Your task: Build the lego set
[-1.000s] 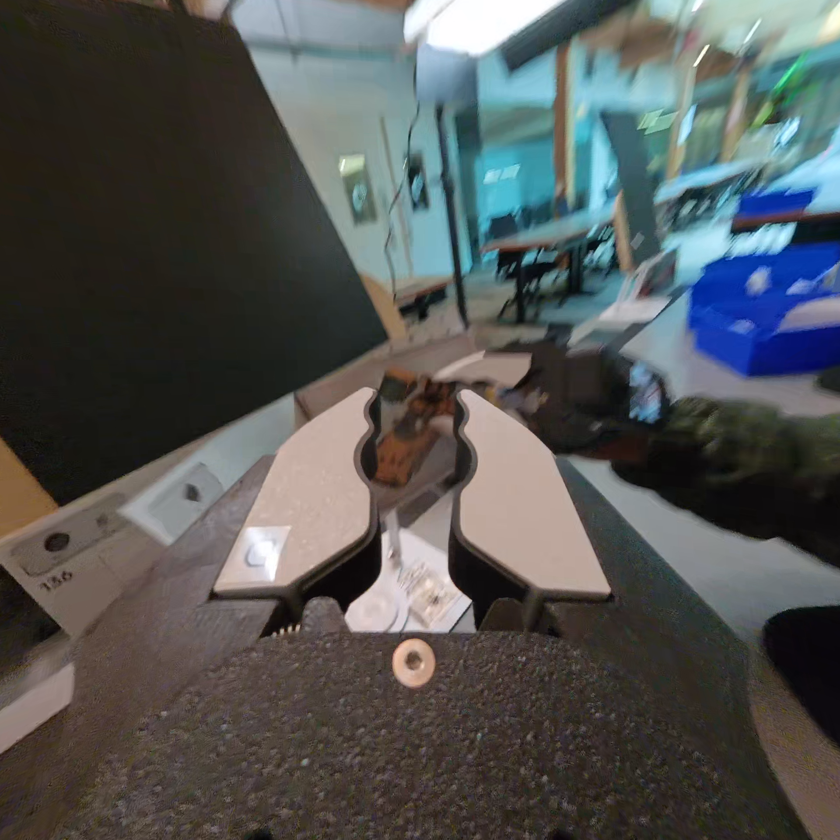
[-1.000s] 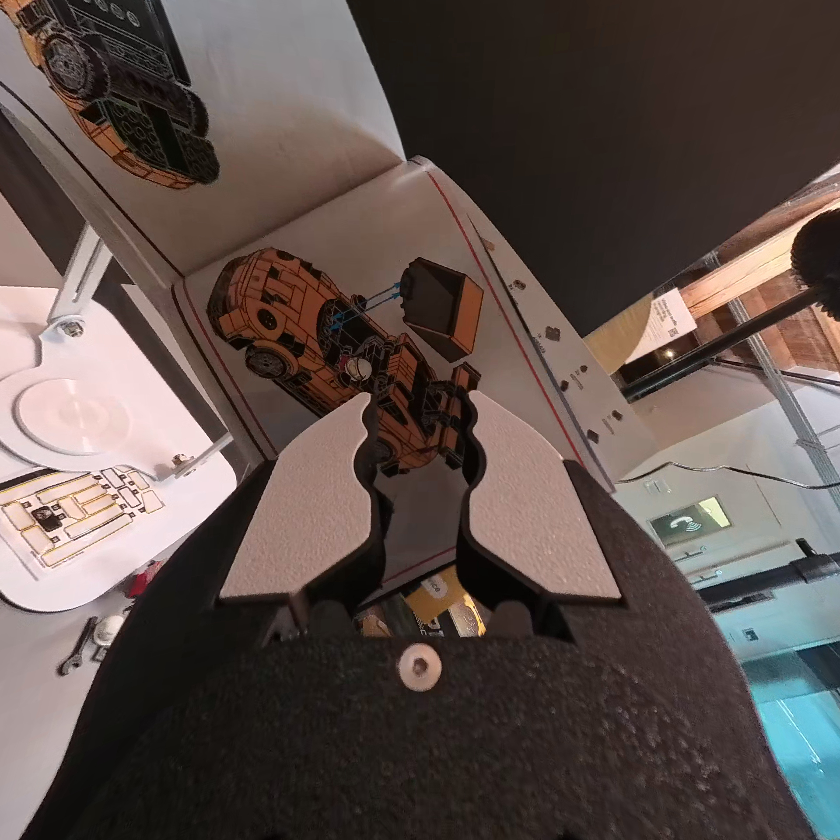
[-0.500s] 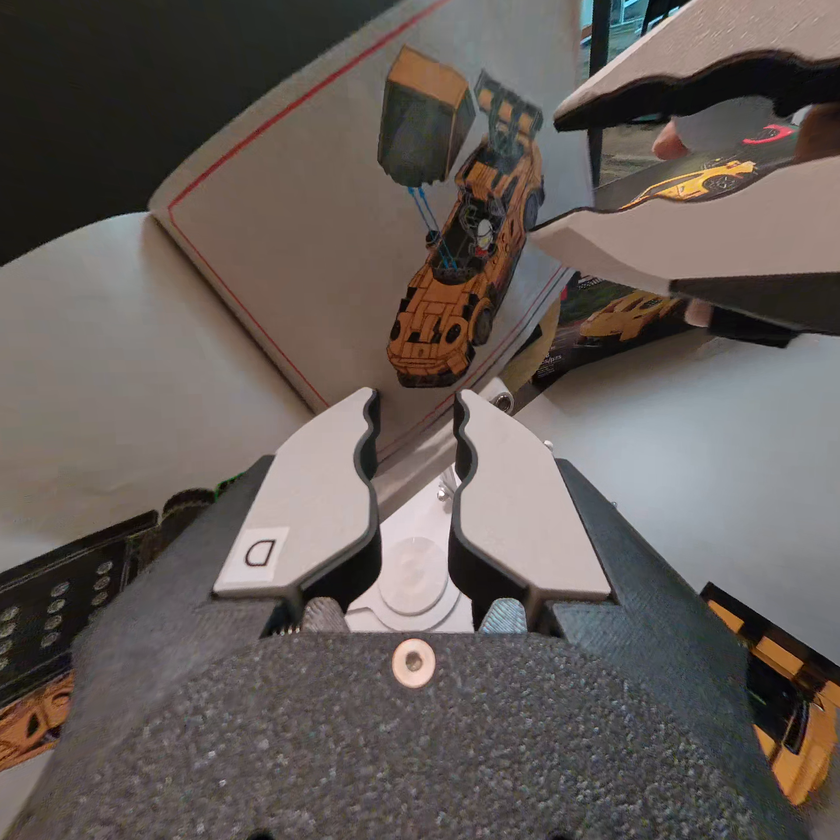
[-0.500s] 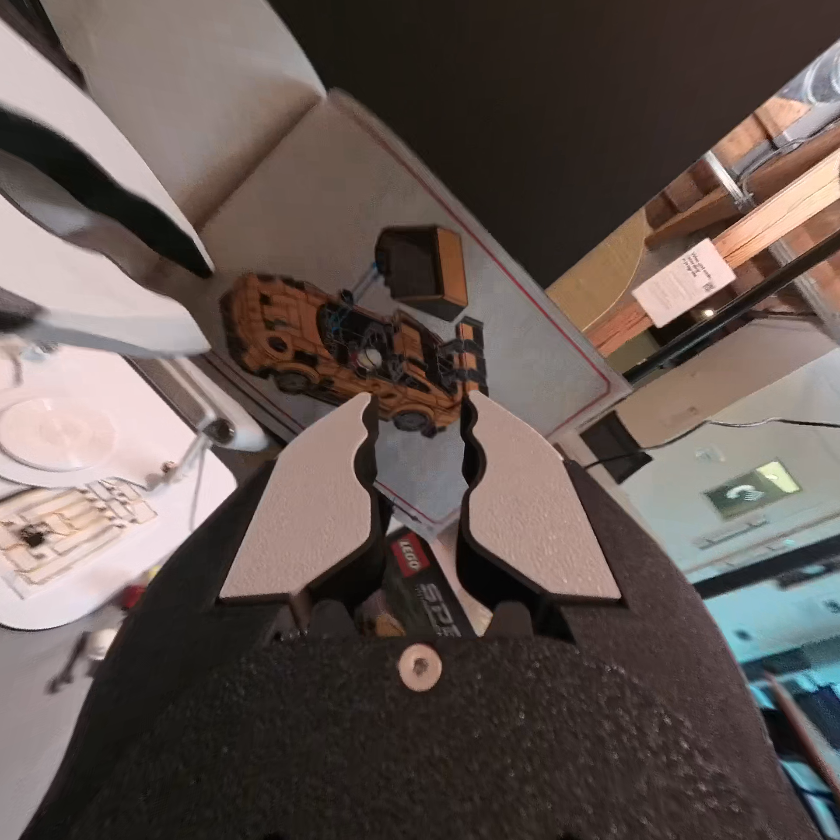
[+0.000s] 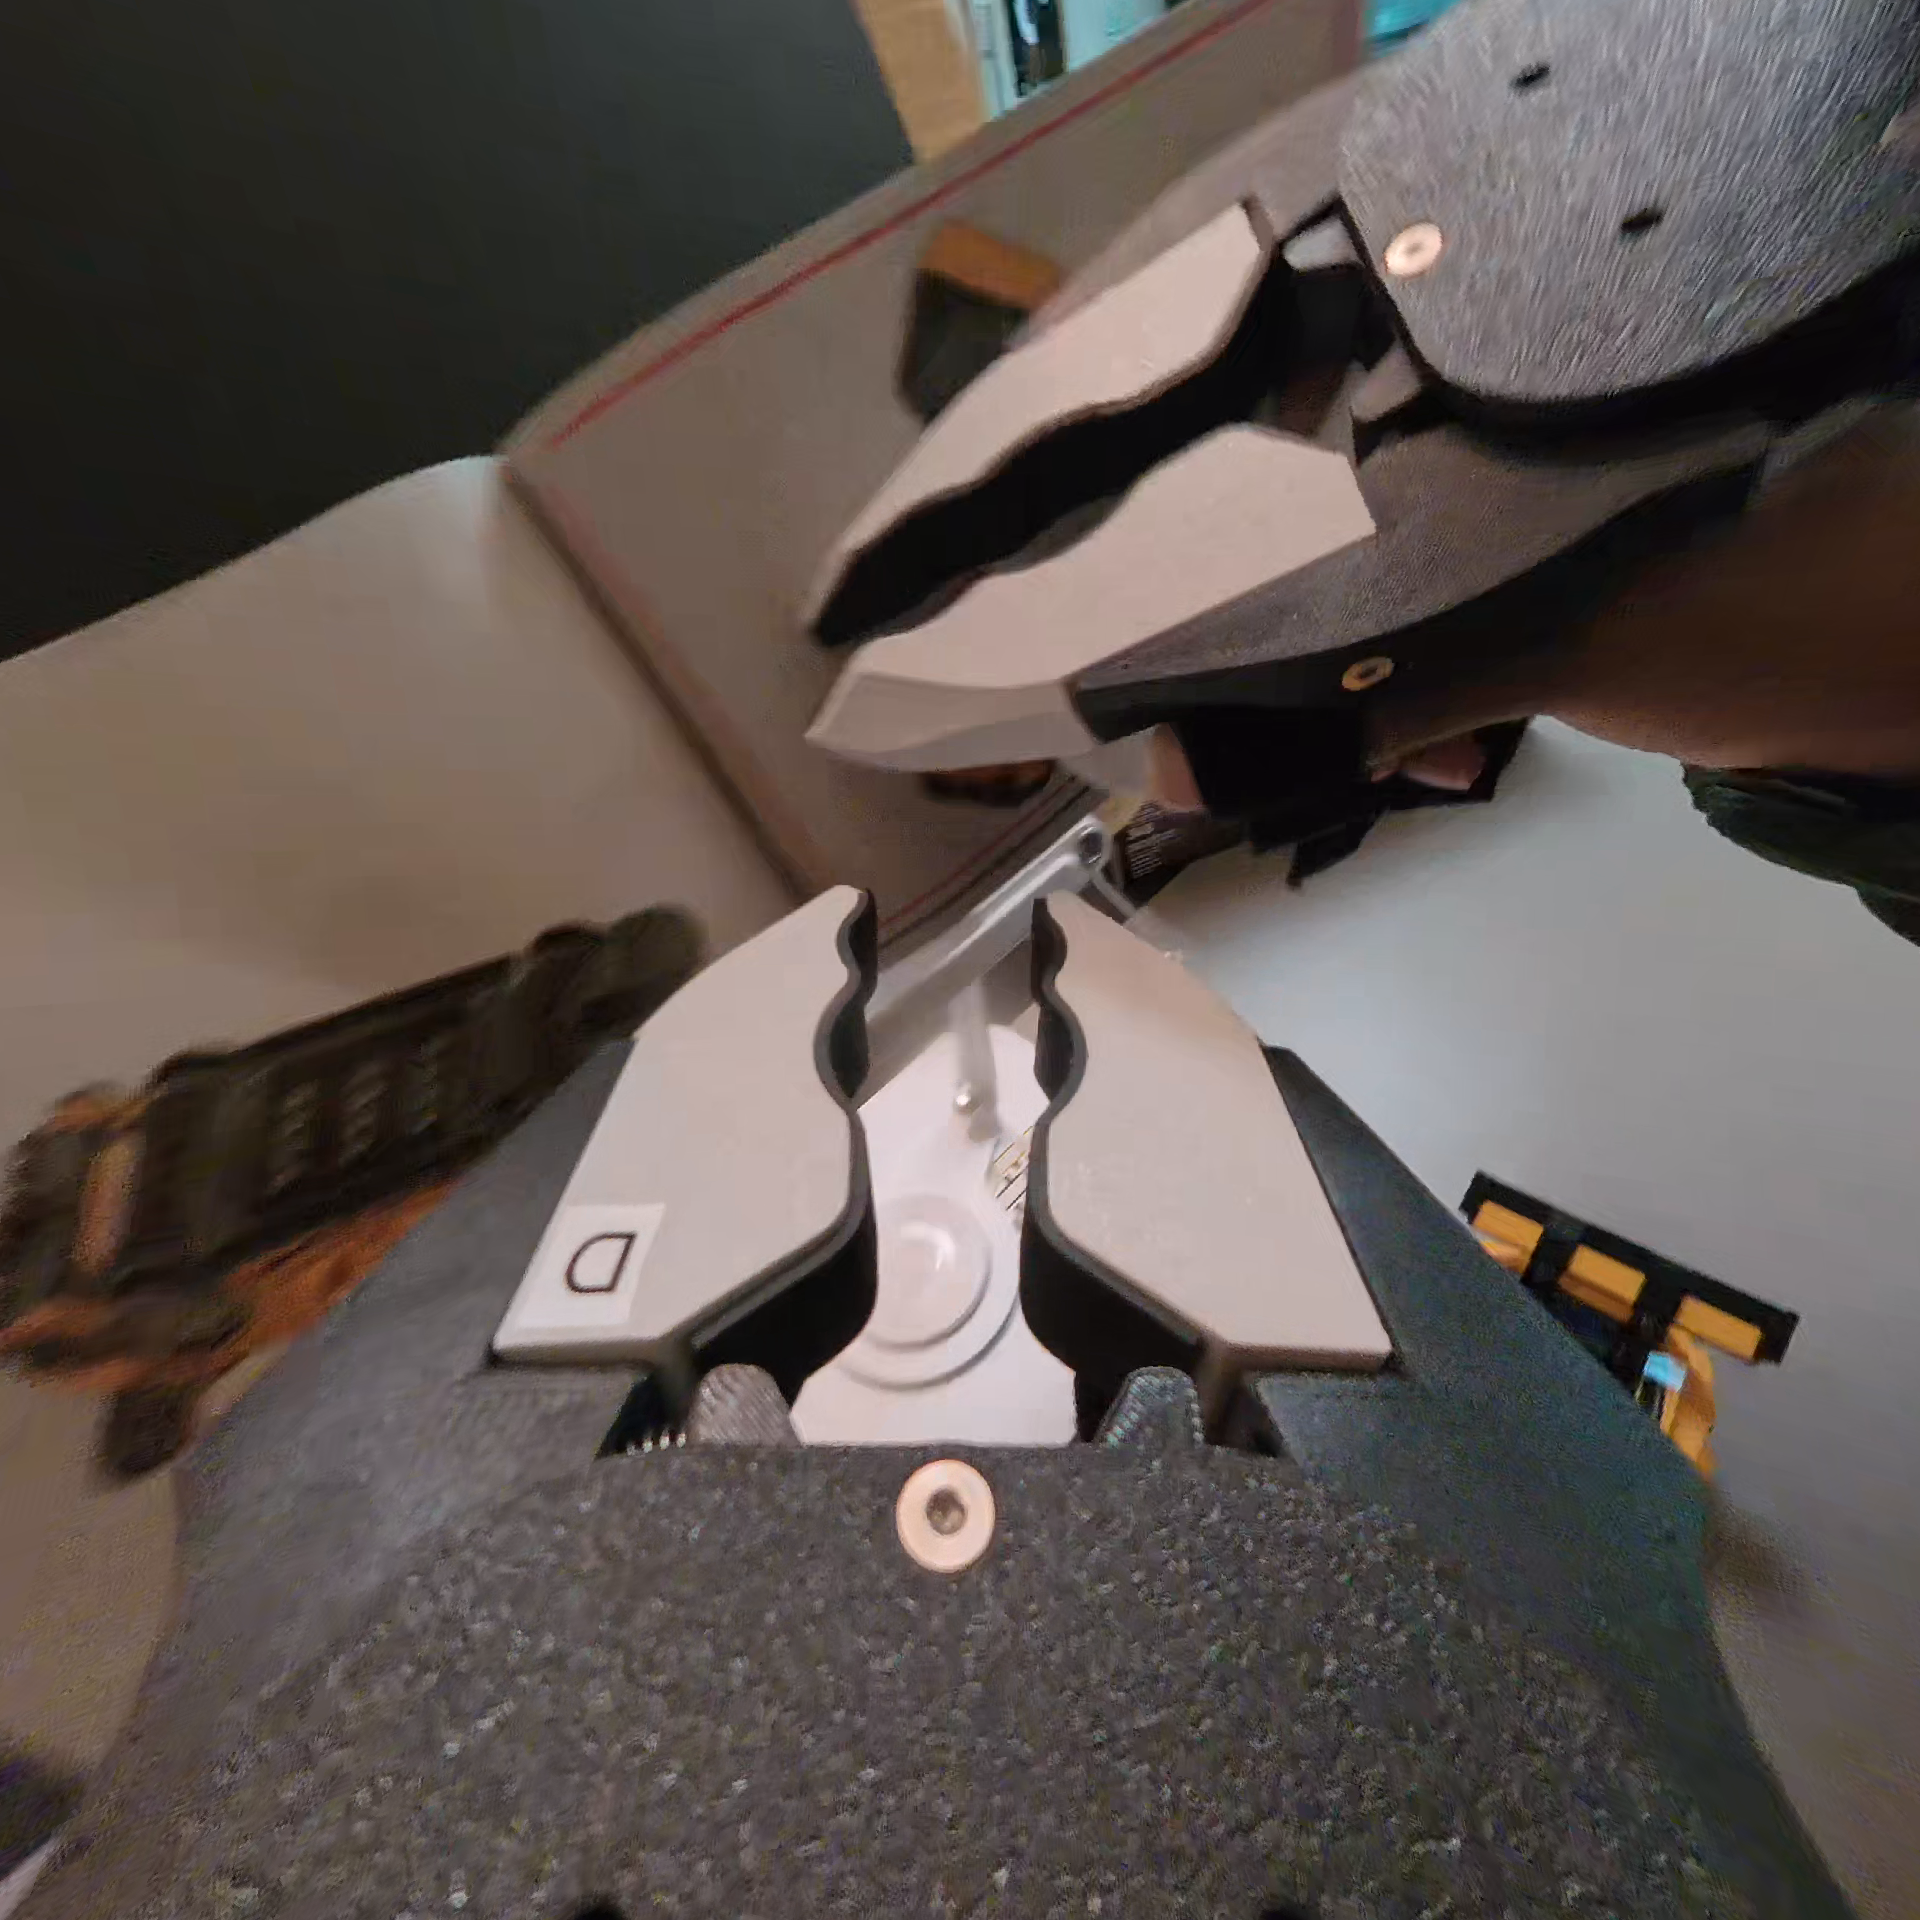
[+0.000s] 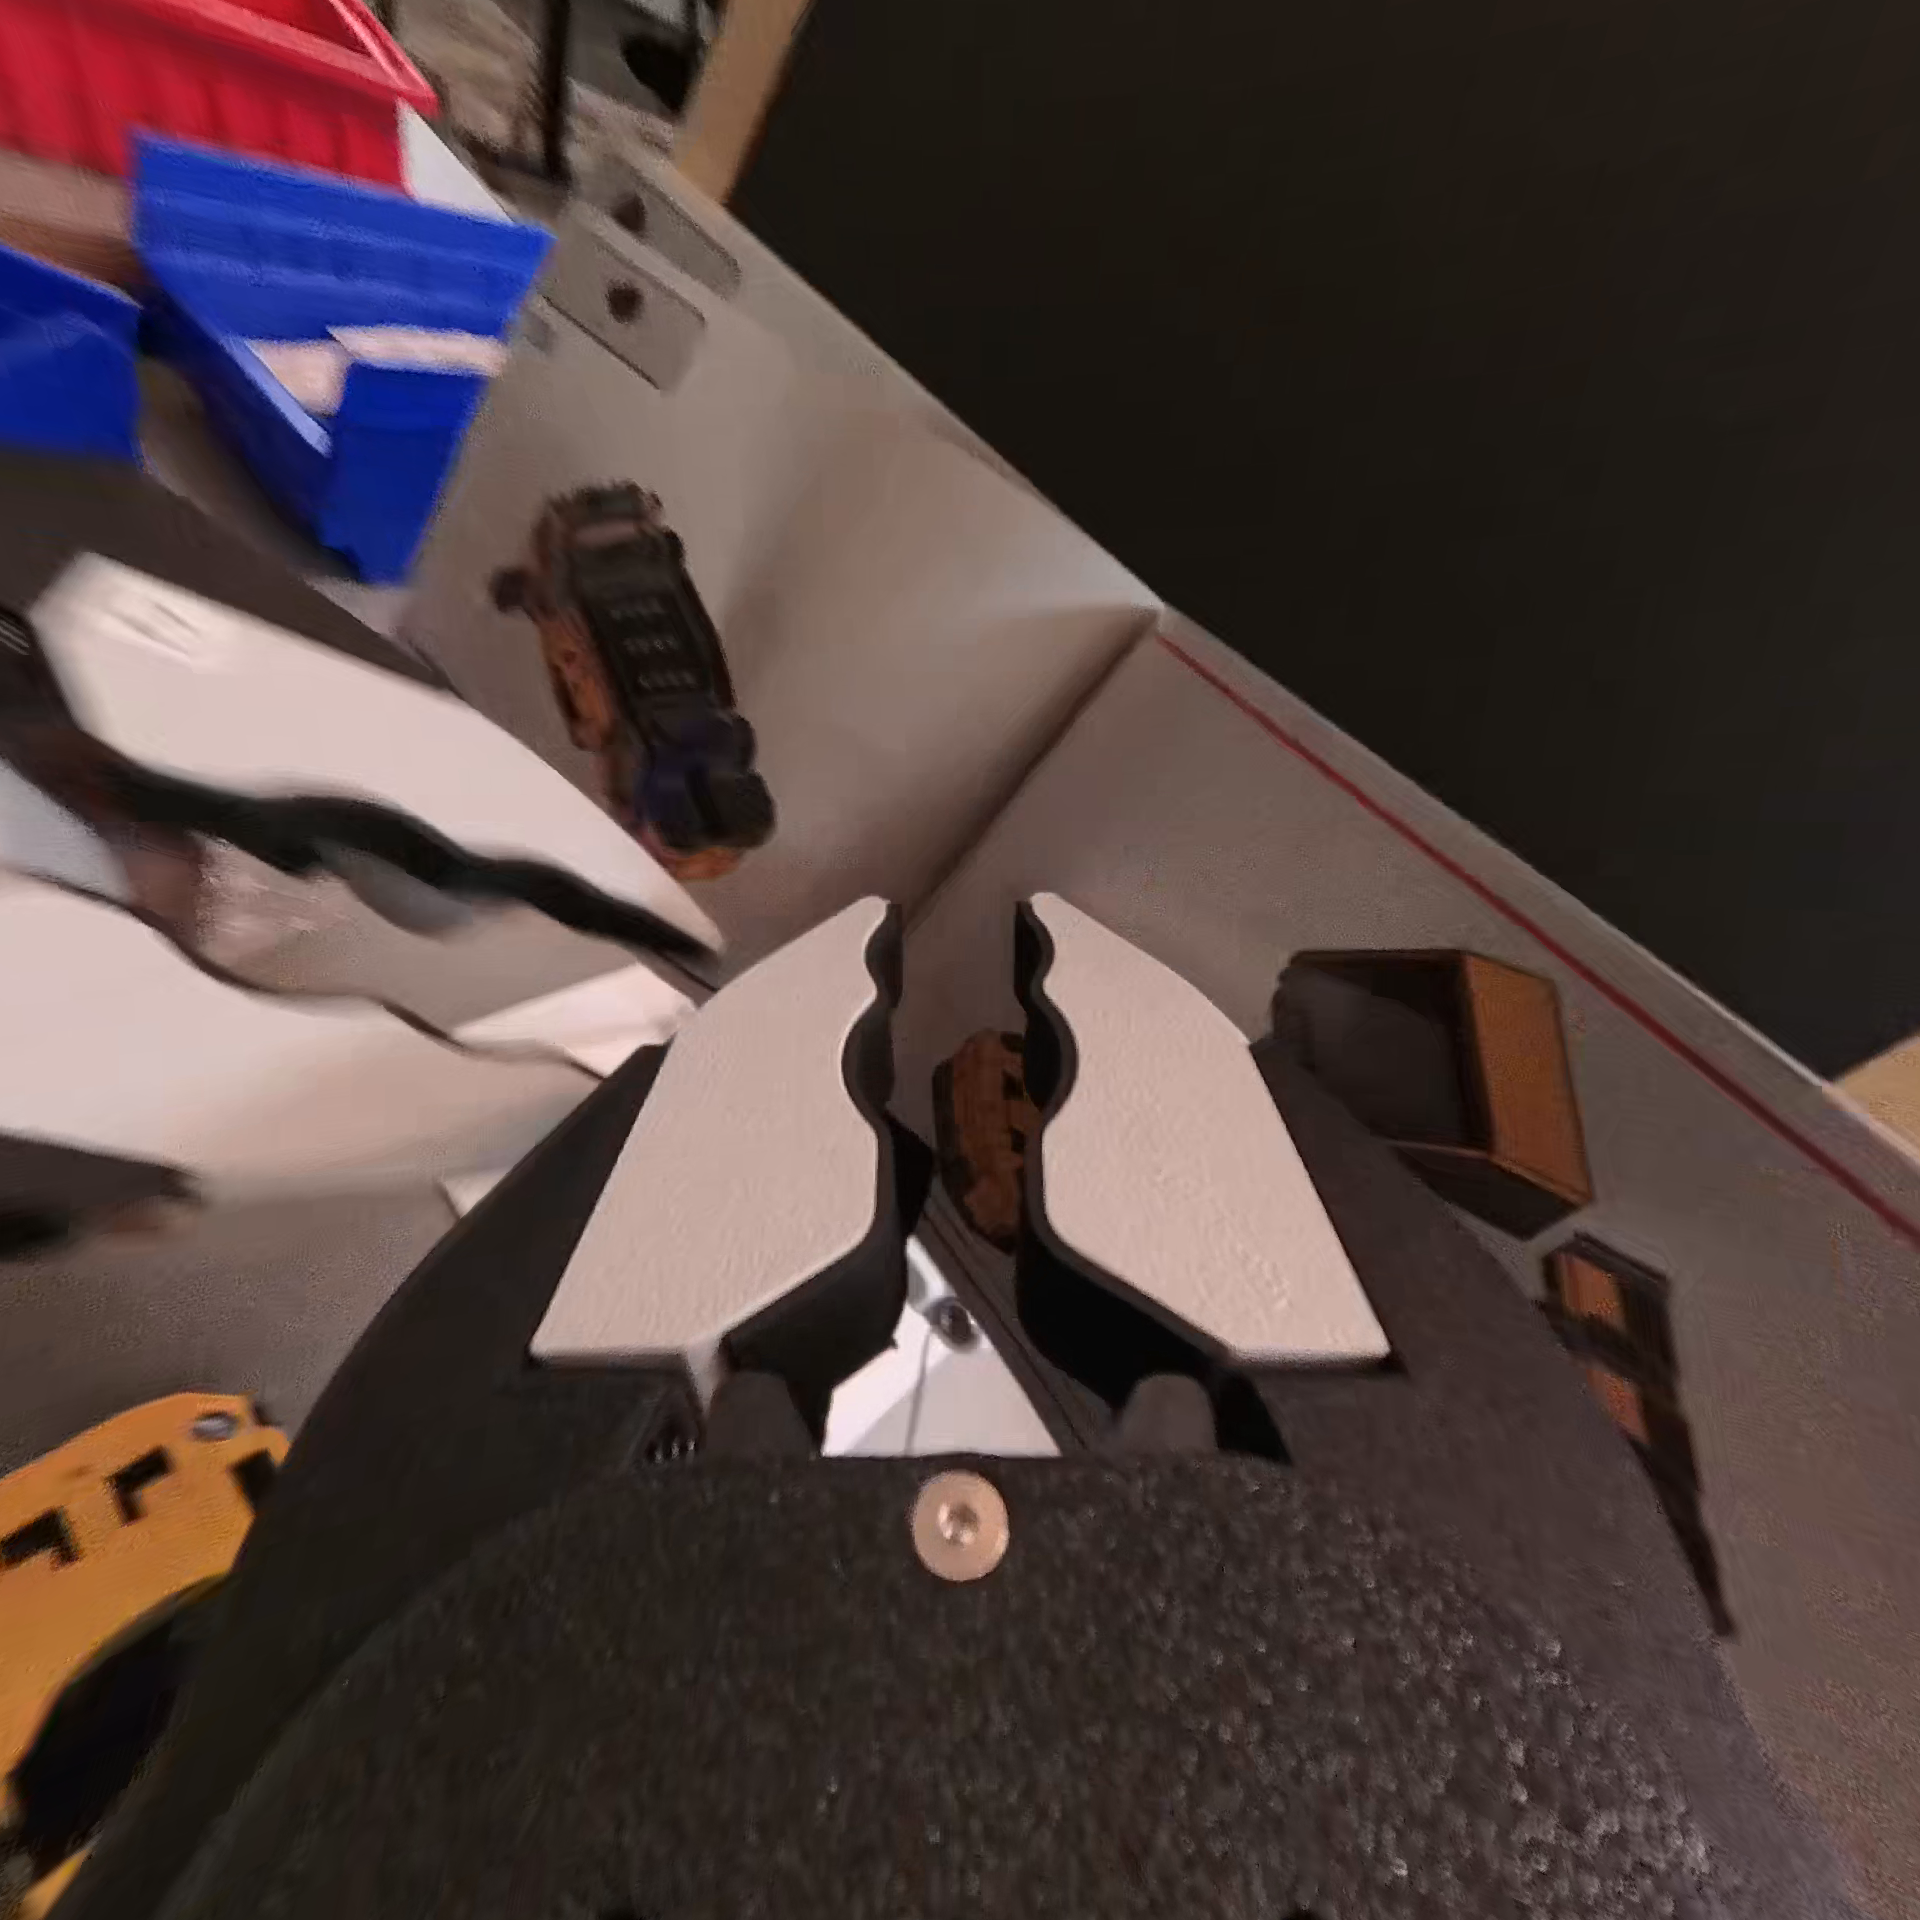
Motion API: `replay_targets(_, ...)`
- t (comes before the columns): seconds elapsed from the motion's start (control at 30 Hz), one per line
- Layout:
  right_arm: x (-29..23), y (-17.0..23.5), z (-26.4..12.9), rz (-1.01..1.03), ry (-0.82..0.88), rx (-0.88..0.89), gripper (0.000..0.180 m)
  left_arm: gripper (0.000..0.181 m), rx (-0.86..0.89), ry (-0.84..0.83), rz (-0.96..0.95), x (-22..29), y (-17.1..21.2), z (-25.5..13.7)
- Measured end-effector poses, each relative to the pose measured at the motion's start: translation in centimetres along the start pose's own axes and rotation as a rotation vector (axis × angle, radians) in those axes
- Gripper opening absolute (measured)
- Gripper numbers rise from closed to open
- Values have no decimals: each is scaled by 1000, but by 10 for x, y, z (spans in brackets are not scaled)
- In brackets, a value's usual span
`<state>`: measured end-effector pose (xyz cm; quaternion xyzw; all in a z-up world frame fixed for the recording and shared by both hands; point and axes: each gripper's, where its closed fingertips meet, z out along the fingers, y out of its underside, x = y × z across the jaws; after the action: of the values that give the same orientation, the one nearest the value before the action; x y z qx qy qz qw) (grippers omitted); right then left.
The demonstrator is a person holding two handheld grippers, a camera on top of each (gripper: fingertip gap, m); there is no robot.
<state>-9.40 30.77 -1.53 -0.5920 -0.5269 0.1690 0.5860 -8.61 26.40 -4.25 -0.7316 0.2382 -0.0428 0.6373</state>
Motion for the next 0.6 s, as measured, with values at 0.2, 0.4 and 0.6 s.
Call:
replay_targets(0.2,7,12,7,-74,115,-51,19,31,-109,-90,-147,-62,41,-42)
replay_targets(0.4,0,4,7,-133,142,-67,19,33,-155,-185,-25,-89,56,-40)
replay_targets(0.6,-19,-13,9,-204,96,-28,25,36,-101,-208,29,-100,37,-39)
